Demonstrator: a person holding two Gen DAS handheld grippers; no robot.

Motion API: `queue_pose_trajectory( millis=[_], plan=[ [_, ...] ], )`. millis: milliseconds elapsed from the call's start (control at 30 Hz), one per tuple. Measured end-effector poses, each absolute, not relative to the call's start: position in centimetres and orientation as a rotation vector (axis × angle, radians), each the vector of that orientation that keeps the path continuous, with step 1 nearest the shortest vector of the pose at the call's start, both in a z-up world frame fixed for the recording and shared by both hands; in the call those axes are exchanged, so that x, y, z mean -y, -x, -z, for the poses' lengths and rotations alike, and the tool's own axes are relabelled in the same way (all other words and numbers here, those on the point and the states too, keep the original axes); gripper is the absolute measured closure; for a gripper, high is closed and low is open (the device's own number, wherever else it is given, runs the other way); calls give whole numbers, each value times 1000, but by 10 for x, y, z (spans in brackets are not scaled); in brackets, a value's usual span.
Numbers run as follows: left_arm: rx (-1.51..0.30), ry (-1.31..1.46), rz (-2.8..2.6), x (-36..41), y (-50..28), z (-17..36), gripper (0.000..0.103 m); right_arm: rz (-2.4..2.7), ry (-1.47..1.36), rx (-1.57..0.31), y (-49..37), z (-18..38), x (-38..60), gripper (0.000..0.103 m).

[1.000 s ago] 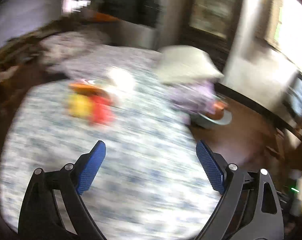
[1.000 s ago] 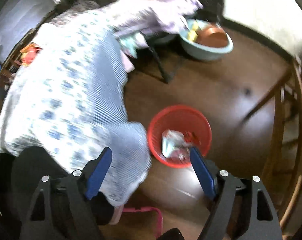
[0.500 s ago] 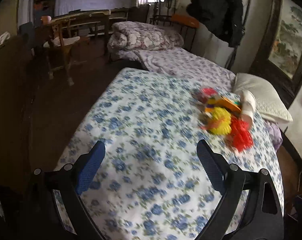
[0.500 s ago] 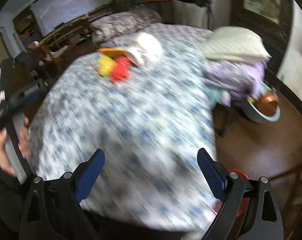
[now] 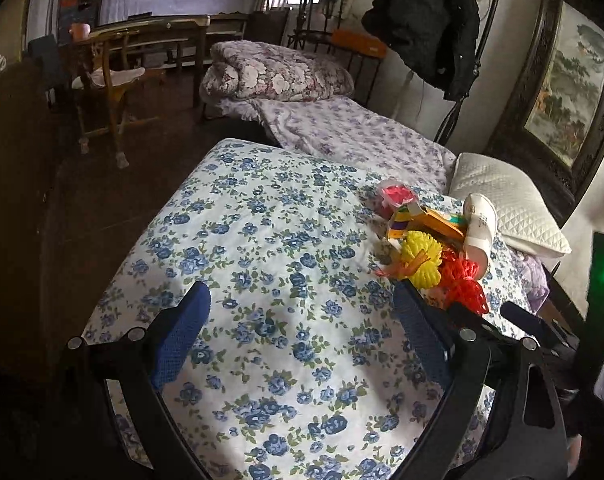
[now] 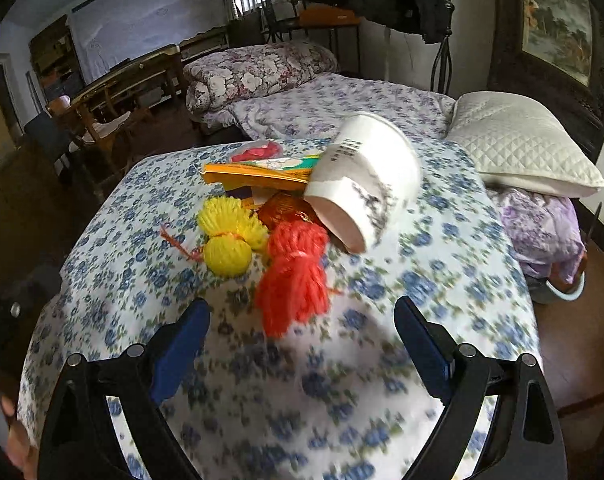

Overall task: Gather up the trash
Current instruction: 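Grasp the red mesh net with the right tool while the left tool grasps the yellow mesh ball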

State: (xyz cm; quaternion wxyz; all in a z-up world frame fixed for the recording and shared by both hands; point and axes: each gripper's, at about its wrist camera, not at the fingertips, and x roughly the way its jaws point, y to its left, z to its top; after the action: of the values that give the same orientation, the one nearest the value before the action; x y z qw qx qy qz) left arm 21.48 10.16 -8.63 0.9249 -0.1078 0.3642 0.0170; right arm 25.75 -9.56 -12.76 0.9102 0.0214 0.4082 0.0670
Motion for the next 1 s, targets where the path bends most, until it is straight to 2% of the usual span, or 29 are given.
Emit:
queue_pose_trajectory(
  millis=[167, 233, 300, 600, 800, 1000],
  plan=[
    [-756, 213, -28, -97, -217, 88, 14, -138, -34, -819, -267, 134, 90, 12],
    [-765, 220, -23, -97, -219, 91, 13, -139, -26, -827, -273, 137, 88, 27],
    [-772, 229, -10, -96, -222, 94, 13, -147, -30, -881, -280, 145, 86, 76],
    [-820, 256, 61, -72, -261, 112, 13, -157, -143, -836, -204, 132, 118, 76],
    [-795, 151, 124, -32, -280, 109, 13, -146, -181, -882, -151, 142, 150, 75],
    [-809, 24, 144, -1, -299, 122, 14, -152, -198, -848, -144, 128, 162, 75]
  ],
)
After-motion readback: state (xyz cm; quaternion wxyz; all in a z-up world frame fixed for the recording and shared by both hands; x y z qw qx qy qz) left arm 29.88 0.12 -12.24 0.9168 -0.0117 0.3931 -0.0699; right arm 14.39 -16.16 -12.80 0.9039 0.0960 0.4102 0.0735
